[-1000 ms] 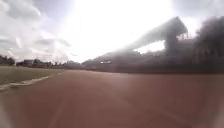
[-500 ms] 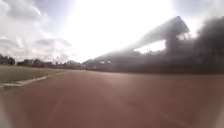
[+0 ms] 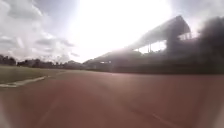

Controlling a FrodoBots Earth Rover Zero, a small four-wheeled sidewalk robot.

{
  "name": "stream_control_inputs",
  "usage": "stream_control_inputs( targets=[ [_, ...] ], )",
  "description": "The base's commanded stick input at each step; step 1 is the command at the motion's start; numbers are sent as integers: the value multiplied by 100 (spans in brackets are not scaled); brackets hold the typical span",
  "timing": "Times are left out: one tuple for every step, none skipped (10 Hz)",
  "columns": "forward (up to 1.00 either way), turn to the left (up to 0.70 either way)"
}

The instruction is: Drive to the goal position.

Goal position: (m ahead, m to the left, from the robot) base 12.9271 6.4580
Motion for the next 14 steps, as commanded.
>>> stream_control_inputs(
  targets=[
    [70, 0],
    [70, 0],
    [70, 0],
    [70, 0],
    [70, 0],
    [70, 0],
    [70, 0],
    [70, 0],
    [70, 0],
    [70, 0],
    [70, 0],
    [70, 0],
    [70, 0],
    [70, 0]
  ],
)
